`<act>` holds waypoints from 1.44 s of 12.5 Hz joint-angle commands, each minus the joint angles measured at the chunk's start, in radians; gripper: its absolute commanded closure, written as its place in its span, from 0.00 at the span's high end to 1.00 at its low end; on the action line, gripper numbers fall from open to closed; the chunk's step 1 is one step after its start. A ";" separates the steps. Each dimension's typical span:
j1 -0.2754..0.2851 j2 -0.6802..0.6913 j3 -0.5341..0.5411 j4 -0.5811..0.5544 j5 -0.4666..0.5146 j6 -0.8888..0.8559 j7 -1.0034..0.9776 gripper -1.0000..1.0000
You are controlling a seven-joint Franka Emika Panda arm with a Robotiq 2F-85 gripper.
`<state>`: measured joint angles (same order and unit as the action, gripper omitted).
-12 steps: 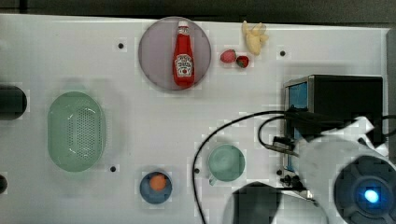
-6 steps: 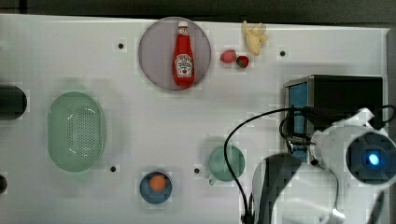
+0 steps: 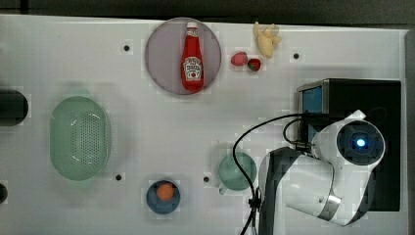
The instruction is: Flap open oven.
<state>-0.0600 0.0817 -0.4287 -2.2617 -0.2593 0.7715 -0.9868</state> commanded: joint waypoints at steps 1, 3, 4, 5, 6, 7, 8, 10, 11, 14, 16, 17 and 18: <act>0.005 0.029 -0.004 0.010 0.002 0.073 -0.038 0.18; 0.005 0.053 -0.003 0.007 0.020 0.101 -0.038 0.18; 0.006 0.058 0.000 0.006 0.025 0.102 -0.038 0.18; 0.008 0.063 0.004 0.003 0.025 0.103 -0.038 0.18; 0.011 0.063 0.007 0.003 0.025 0.104 -0.038 0.18; 0.015 0.060 0.013 0.003 0.025 0.105 -0.038 0.18; 0.017 0.061 0.021 -0.001 0.022 0.102 -0.037 0.18; 0.026 0.062 0.042 -0.014 0.020 0.101 -0.029 0.18; 0.032 0.062 0.056 -0.023 0.016 0.101 -0.018 0.18; 0.057 0.067 0.102 -0.052 -0.076 0.103 0.114 0.18; 0.074 0.076 0.131 -0.063 -0.178 0.097 0.287 0.18; 0.082 0.085 0.146 -0.066 -0.227 0.093 0.371 0.18; 0.090 0.100 0.162 -0.067 -0.272 0.089 0.441 0.18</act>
<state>-0.0285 0.1603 -0.3015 -2.3125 -0.5176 0.8594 -0.7139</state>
